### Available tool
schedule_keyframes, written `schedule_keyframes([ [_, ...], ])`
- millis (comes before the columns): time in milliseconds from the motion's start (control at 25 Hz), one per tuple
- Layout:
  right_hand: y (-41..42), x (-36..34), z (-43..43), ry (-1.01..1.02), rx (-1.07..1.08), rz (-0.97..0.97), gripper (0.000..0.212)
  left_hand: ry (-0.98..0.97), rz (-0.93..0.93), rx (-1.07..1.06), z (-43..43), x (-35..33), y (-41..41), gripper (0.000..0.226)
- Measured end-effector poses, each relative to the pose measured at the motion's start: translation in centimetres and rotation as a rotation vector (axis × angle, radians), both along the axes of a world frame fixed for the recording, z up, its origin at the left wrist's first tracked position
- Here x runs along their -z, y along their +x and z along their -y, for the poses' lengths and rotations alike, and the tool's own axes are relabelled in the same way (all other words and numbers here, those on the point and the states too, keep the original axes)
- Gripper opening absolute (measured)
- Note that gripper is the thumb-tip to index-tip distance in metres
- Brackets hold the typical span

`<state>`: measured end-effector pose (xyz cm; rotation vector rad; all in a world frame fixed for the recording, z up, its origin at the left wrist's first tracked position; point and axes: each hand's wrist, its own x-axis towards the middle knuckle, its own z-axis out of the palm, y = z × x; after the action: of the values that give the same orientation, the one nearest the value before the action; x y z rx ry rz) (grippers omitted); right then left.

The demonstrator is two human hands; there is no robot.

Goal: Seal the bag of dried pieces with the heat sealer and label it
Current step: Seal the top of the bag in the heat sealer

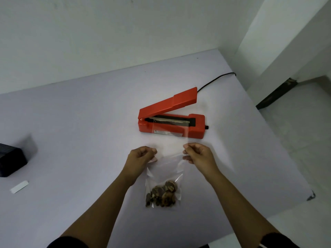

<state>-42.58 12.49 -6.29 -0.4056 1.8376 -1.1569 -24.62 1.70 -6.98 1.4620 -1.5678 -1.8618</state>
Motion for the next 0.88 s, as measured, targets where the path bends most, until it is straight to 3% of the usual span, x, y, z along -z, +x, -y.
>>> schedule_keyframes([
  [880, 0.1, 0.0, 1.1, 0.018, 0.055, 0.008, 0.017, 0.014, 0.044, -0.028, 1.1, 0.0, -0.8, 0.017],
])
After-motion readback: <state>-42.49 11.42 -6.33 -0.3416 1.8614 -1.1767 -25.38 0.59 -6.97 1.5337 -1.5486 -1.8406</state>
